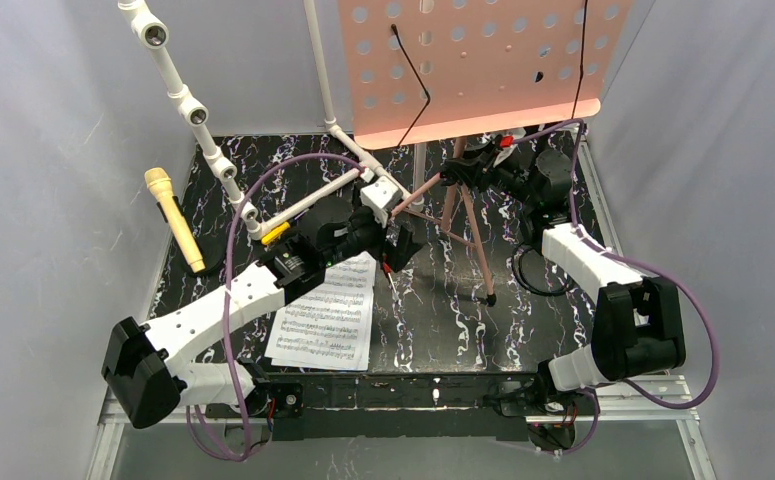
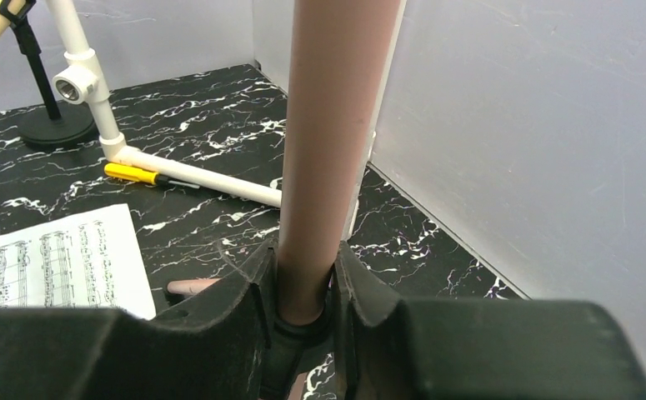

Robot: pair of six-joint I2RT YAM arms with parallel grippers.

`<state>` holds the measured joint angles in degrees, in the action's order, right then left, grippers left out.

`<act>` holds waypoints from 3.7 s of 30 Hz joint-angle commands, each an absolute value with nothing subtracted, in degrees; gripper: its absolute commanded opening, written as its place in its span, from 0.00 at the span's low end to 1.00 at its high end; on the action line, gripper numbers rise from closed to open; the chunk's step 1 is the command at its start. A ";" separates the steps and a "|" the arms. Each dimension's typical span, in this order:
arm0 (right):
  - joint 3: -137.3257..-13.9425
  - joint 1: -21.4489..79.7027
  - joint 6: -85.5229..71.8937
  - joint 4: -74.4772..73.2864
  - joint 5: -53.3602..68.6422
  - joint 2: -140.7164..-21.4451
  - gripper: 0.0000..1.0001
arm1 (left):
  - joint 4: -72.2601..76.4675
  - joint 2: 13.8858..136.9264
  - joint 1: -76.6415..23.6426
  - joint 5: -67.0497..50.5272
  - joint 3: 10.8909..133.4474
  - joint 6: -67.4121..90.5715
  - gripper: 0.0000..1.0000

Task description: Pack up the instrument practice props

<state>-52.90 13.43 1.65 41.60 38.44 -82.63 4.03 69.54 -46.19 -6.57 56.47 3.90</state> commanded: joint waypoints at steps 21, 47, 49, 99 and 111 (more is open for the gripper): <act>-47.99 16.97 2.79 37.85 36.71 -82.81 0.01 | 42.52 88.27 -53.22 13.24 58.27 -11.82 0.80; -46.81 19.53 4.66 36.83 33.45 -83.32 0.01 | 48.99 96.99 -53.59 25.34 64.82 -4.44 0.00; -46.76 19.53 4.58 36.89 33.12 -83.32 0.01 | 47.01 96.04 -53.55 25.54 64.95 0.54 0.00; -48.77 19.52 3.08 34.54 29.00 -84.56 0.01 | 36.09 82.81 -50.40 3.71 52.51 9.60 0.64; -49.13 19.53 4.06 33.25 29.10 -84.73 0.01 | 54.70 89.50 -54.04 2.94 48.48 -41.88 0.69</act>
